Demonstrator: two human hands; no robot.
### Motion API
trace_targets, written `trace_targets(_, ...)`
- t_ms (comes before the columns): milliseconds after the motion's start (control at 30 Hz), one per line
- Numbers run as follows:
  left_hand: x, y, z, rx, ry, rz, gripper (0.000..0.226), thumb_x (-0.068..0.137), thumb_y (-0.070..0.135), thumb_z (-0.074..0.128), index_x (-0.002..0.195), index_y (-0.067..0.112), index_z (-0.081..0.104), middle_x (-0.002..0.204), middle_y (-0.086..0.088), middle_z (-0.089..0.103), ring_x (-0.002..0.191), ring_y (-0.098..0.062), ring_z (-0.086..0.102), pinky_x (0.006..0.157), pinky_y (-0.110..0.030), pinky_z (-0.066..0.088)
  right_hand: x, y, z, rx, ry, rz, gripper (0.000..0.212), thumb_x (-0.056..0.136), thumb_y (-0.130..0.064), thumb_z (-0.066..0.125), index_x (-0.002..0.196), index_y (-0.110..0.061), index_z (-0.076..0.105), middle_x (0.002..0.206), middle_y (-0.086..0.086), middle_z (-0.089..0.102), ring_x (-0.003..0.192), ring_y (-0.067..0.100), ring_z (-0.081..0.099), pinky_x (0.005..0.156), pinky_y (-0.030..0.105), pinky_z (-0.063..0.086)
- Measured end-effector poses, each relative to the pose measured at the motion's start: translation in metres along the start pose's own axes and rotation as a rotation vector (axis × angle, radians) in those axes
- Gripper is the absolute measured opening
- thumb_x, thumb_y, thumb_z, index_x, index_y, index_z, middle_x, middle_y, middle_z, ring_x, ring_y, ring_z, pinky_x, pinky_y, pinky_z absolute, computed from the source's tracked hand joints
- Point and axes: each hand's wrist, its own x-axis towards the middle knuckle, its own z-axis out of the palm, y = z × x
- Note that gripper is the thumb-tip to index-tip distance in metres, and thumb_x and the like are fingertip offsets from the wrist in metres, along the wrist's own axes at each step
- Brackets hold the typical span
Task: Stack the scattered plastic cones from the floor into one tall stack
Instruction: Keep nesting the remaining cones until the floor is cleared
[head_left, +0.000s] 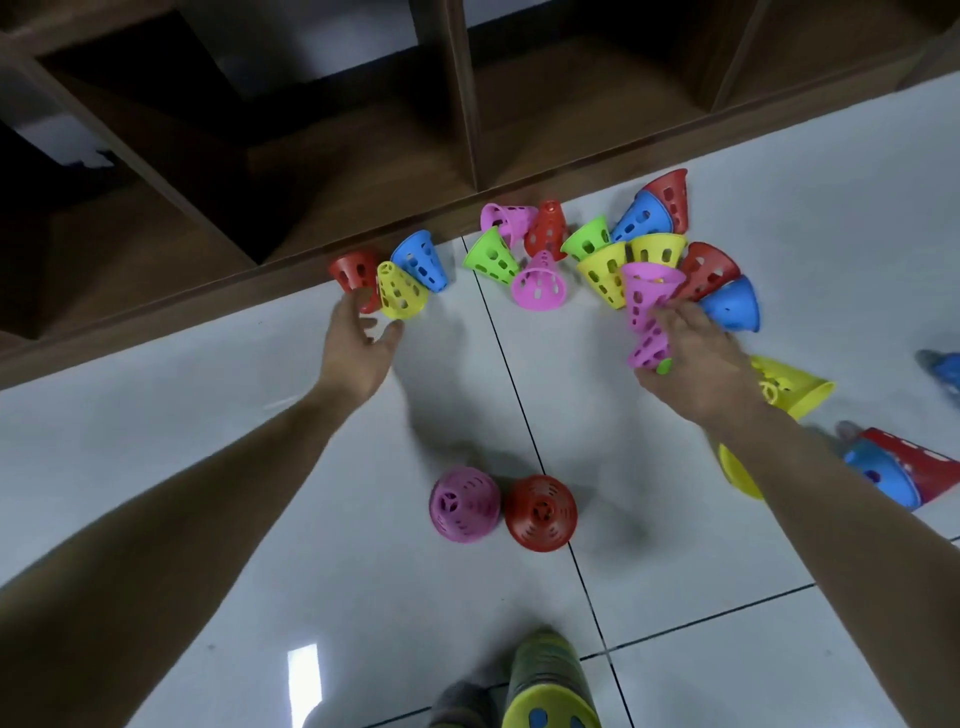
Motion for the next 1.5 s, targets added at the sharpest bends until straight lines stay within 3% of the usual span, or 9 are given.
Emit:
trace_targets(67,0.034,0.003,0.003,0.085,-0.009,0.076,0.053,0.085,0.034,0.073,0.131,0.023,0.050,0.128,-0.002,0.055,0.113,-0.019,0.059,0.094,-0.041,0.055,-0.002,-0.001,0.001,0.043,0.006,-0.010,0.071,0.085,-0.028,0.074,0.147,-0.011,0.043,0.153,0.011,0.038,0.136,0.034,0.043,0.110,0.047,0.040)
trace_targets(300,0.074,0.006,0.015,0.478,-0.198,0.023,0.069,0.088,0.032,0.072,0.144,0.009,0.041,0.127,-0.014,0.059,0.109,-0.033,0.059,0.086,-0.040,0.052,-0.015,-0.016,0.001,0.224,-0.099,-0.073,0.067,0.084,-0.020,0.073,0.146,-0.019,0.046,0.148,0.005,0.047,0.130,0.025,0.049,0.105,0.033,0.039)
trace_targets(567,-0.002,-0.023,0.024,0.227,-0.268,0.014,0.044,0.081,0.033,0.076,0.117,0.034,0.051,0.109,-0.002,0.068,0.099,-0.025,0.067,0.090,-0.046,0.056,-0.028,-0.039,0.029,-0.386,-0.269,-0.278,0.045,0.085,-0.027,0.062,0.129,-0.024,0.055,0.127,-0.001,0.053,0.125,0.023,0.044,0.102,0.039,0.037)
trace_targets(733,-0.040,-0.027,0.024,0.174,-0.277,-0.003,0.050,0.076,0.051,0.070,0.116,0.035,0.046,0.110,-0.002,0.065,0.098,-0.021,0.065,0.086,-0.045,0.056,-0.036,-0.040,0.022,-0.301,-0.464,-0.183,0.067,0.071,-0.018,0.071,0.134,-0.022,0.048,0.130,0.004,0.039,0.126,0.026,0.038,0.100,0.041,0.043)
trace_targets(867,-0.075,-0.006,0.014,0.022,-0.176,0.025,0.034,0.090,0.029,0.073,0.113,0.023,0.049,0.108,0.008,0.067,0.097,-0.001,0.062,0.084,-0.022,0.048,-0.047,-0.031,0.014,-0.191,-0.627,-0.089,0.084,0.068,-0.014,0.078,0.143,-0.023,0.041,0.135,0.006,0.036,0.125,0.028,0.040,0.092,0.034,0.048)
trace_targets(1067,-0.141,0.024,-0.023,-0.157,-0.154,0.083,0.027,0.090,0.027,0.072,0.111,0.019,0.056,0.104,0.009,0.071,0.100,-0.007,0.068,0.082,-0.015,0.051,-0.066,-0.016,0.014,0.058,-0.492,-0.059,0.066,0.085,-0.007,0.069,0.145,-0.020,0.043,0.138,0.007,0.046,0.120,0.023,0.052,0.089,0.026,0.044)
trace_targets(1267,-0.190,0.028,-0.041,-0.047,-0.257,0.170,0.031,0.087,0.037,0.071,0.112,0.025,0.056,0.104,0.017,0.068,0.102,-0.009,0.064,0.083,-0.012,0.047,-0.091,-0.009,0.032,0.462,-0.117,0.110,0.036,0.085,-0.013,0.075,0.119,-0.009,0.063,0.107,0.005,0.061,0.099,0.025,0.058,0.080,0.026,0.041)
trace_targets(1367,-0.200,0.023,-0.037,0.015,-0.314,0.215,0.036,0.086,0.043,0.071,0.114,0.030,0.054,0.104,0.019,0.066,0.102,-0.008,0.063,0.084,-0.014,0.048,-0.108,-0.005,0.040,0.598,-0.103,0.167,0.049,0.079,-0.008,0.078,0.125,-0.012,0.060,0.109,0.009,0.062,0.097,0.026,0.061,0.084,0.029,0.047)
trace_targets(1500,-0.203,0.015,-0.022,0.095,-0.360,0.244,0.039,0.086,0.044,0.073,0.117,0.037,0.050,0.102,0.021,0.066,0.101,-0.002,0.060,0.087,-0.011,0.045,-0.120,0.002,0.051,0.358,-0.066,0.104,0.065,0.077,-0.002,0.074,0.137,-0.011,0.054,0.125,0.014,0.049,0.114,0.031,0.053,0.103,0.036,0.044)
